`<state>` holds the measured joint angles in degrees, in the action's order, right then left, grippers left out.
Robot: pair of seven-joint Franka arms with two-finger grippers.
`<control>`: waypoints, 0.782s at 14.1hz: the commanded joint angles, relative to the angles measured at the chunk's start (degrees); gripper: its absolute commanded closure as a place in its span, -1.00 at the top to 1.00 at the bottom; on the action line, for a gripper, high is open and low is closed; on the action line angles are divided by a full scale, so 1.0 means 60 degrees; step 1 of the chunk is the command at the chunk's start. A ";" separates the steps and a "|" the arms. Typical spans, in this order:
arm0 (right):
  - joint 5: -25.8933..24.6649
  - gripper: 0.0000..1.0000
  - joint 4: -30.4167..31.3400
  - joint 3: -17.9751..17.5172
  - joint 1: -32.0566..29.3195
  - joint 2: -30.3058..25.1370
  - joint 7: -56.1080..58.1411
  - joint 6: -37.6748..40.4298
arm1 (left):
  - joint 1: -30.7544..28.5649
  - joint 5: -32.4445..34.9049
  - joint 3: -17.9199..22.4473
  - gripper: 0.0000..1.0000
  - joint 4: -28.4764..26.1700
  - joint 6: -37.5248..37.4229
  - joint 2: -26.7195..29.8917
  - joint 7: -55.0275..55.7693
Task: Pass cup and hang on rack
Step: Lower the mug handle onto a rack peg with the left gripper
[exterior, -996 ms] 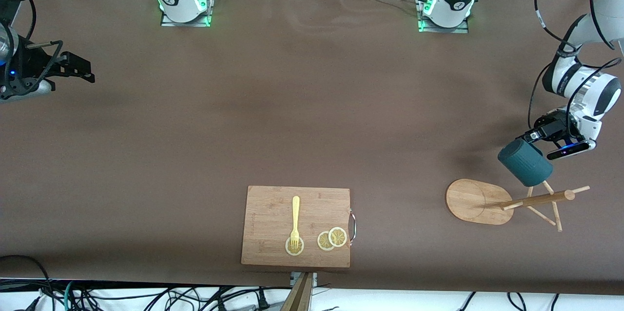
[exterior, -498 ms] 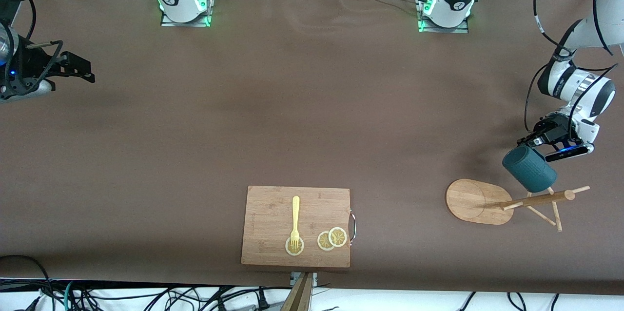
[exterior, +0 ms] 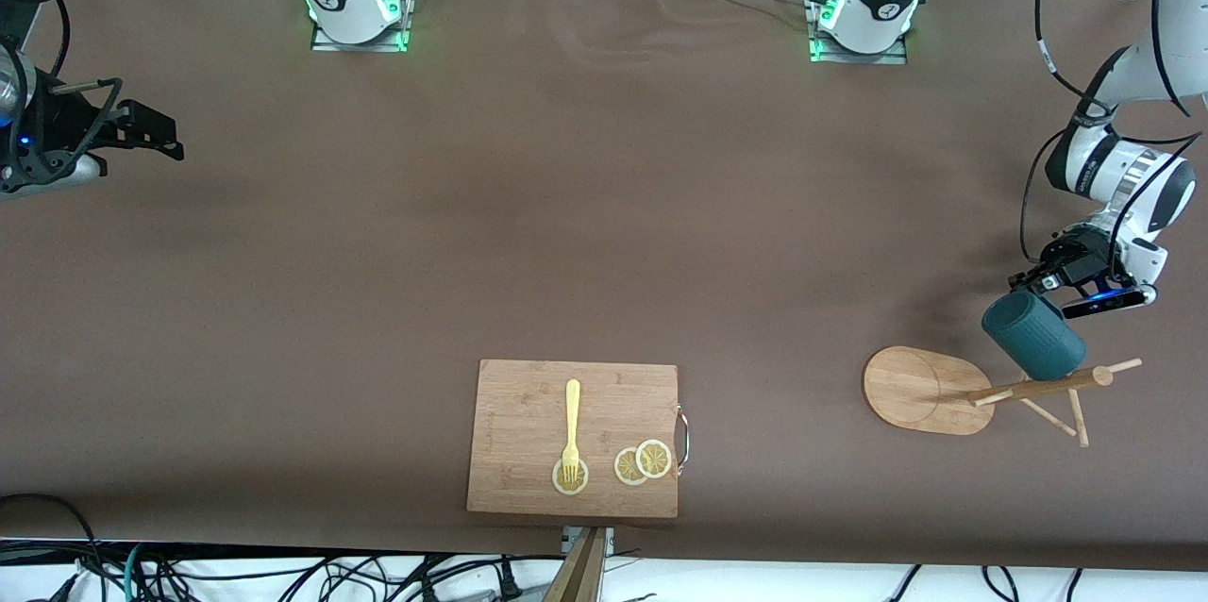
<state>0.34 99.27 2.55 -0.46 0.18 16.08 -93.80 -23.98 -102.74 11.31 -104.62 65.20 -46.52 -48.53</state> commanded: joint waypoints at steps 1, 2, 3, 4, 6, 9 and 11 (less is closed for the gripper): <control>-0.0042 0.99 -0.0183 0.0044 0.0062 0.0058 0.0162 0.0178 | -0.0031 -0.0250 -0.0053 0.29 0.0415 -0.0115 -0.0319 0.0134; -0.0042 0.99 -0.0183 0.0044 0.0062 0.0058 0.0162 0.0178 | -0.0031 -0.0235 -0.0053 0.99 0.0415 -0.0115 -0.0319 0.0047; -0.0042 0.99 -0.0183 0.0044 0.0062 0.0058 0.0162 0.0178 | -0.0031 -0.0220 -0.0053 1.00 0.0415 -0.0115 -0.0304 0.0060; -0.0027 0.99 -0.0183 0.0044 0.0062 0.0058 0.0162 0.0178 | -0.0031 -0.0177 -0.0053 1.00 0.0415 -0.0115 -0.0290 0.0046; -0.0027 0.99 -0.0183 0.0044 0.0062 0.0058 0.0162 0.0178 | -0.0017 -0.0089 0.0063 1.00 0.0415 -0.0129 -0.0246 -0.0027; -0.0027 0.99 -0.0183 0.0044 0.0062 0.0058 0.0162 0.0178 | -0.0002 0.1049 0.0254 1.00 0.0415 -0.0173 0.0017 -0.0174; -0.0027 0.99 -0.0197 0.0044 0.0062 0.0058 0.0162 0.0178 | -0.0002 0.2162 0.0430 1.00 0.0415 -0.0159 0.0310 -0.0174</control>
<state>0.34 99.27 2.55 -0.46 0.19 16.27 -93.77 -23.99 -95.13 12.87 -102.21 64.67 -47.02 -48.88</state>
